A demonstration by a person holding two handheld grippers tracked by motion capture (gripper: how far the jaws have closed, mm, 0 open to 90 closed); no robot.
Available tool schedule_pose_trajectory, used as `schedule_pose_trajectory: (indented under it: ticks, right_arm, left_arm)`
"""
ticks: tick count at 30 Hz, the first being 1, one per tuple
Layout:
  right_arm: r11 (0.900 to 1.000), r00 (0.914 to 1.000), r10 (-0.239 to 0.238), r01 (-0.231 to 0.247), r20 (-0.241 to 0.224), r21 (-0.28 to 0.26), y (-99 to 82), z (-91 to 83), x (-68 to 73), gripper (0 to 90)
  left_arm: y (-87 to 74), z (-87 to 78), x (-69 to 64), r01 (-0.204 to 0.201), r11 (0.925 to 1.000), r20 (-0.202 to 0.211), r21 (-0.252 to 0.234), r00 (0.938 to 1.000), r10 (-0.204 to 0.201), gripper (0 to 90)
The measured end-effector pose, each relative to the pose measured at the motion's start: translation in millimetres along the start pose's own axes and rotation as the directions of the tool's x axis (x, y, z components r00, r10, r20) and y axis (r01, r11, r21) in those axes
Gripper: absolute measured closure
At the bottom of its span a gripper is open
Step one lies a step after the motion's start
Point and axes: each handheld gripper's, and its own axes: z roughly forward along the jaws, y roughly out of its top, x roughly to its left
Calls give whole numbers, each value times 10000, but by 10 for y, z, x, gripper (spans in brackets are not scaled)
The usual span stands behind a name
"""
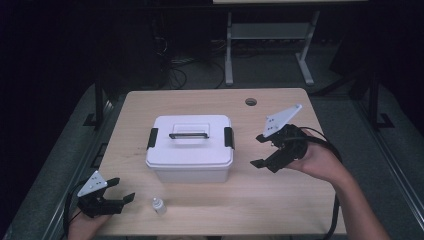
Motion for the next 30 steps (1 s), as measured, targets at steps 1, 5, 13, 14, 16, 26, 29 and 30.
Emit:
schedule_pose_trajectory:
  ticks: [1, 5, 13, 14, 16, 26, 29, 30]
  right_arm:
    - [10000, 10000, -27, 27, -33, 14, 29, 8, -1, 222]
    - [9995, 9995, -316, 316, -46, 83, 185, 43, -25, 222]
    - [9972, 9972, -704, 709, -265, 215, 471, 123, -73, 222]
    - [9972, 9972, -704, 709, -265, 215, 471, 123, -73, 222]
    - [9959, 9956, -868, 876, -361, 218, 555, 160, -92, 225]
    - [9916, 9907, -1218, 1242, -604, 372, 757, 281, -122, 225]
    - [9908, 9896, -1287, 1311, -641, 350, 803, 316, -128, 225]
    - [9906, 9893, -1300, 1325, -656, 347, 820, 325, -129, 226]
  left_arm:
    - [-4, -3, 5, 32, 10000, -17, -26, 10000, -32, 161]
    - [-14, -6, 10, 38, 10000, -43, -3, 10000, -38, 161]
    - [-12, -6, 10, 27, 10000, -52, 8, 10000, -27, 161]
    - [-12, -6, 10, 27, 10000, -52, 8, 10000, -27, 161]
    - [-10, -7, 10, 27, 10000, -52, -26, 10000, -27, 161]
    - [-2, 3, 5, -79, 10000, -23, 35, 10000, 79, 161]
    - [1, 13, -7, -69, 10000, 26, 71, 10000, 69, 161]
    - [2, 17, -9, -89, 9999, 34, 87, 10000, 89, 161]
